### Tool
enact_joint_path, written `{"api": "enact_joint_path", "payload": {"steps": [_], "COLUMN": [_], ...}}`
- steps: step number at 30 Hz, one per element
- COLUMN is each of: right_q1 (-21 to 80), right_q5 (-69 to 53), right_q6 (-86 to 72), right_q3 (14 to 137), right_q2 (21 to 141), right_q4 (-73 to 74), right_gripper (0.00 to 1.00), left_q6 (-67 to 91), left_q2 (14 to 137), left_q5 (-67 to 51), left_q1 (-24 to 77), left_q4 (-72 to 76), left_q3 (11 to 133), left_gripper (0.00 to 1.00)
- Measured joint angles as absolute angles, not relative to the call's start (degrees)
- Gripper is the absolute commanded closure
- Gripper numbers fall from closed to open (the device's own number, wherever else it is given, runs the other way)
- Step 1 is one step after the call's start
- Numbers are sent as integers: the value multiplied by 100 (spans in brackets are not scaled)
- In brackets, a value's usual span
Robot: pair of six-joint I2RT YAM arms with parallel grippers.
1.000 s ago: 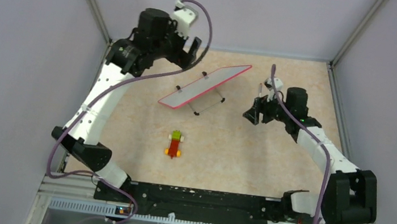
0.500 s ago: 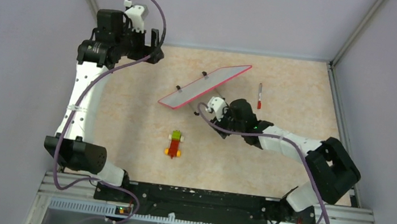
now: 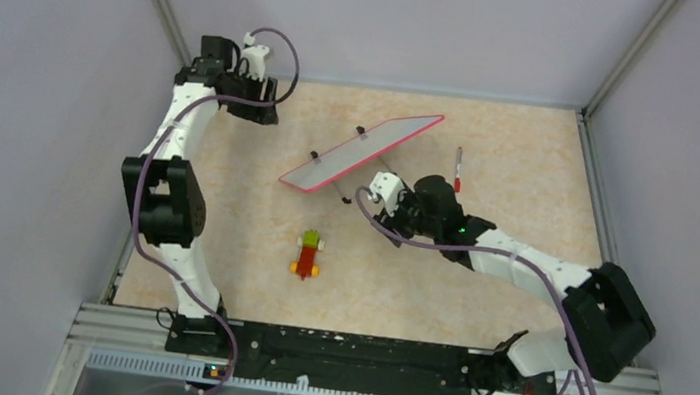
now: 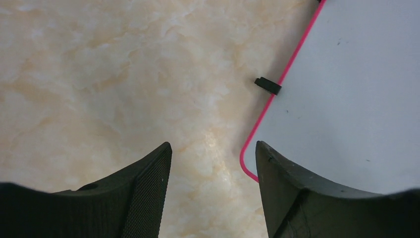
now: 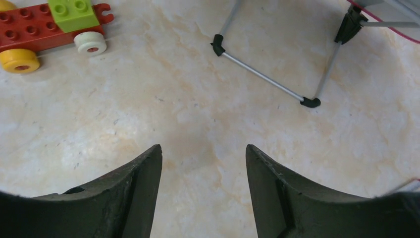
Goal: Write a sentence on the whiteboard
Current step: Adjust the whiteboard stand at the center of the board.
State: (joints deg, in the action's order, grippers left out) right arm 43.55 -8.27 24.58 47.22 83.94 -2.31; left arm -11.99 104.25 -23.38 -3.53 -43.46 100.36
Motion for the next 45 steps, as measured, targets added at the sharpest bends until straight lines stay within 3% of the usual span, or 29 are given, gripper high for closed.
{"api": "enact_joint_path", "payload": {"steps": [7,23,30,45], "right_q1": [3489,2545,2429,2154], "right_q5": [-1599,-2200,-2259,-2517], "right_q6": [2198,1704,1682,1509], "right_q3": [4386,4198,4200,4204], "right_q2": [6991,6305,6270,6263], "right_q4": [445,1280,1450,1470], "right_gripper": [36,35,34,33], "left_q6": [-1485,-1323,-1662,-2163], "left_q2": [12169,13819,13793,12453], "left_q5": [-2941,-3404,-3352,-3756], "left_q1": [-316,460,558,550], "left_q4": [-3938,-3085,-2963,-2810], "left_q3": [10803,11885,11384,9139], "left_gripper": [47,54,60,72]}}
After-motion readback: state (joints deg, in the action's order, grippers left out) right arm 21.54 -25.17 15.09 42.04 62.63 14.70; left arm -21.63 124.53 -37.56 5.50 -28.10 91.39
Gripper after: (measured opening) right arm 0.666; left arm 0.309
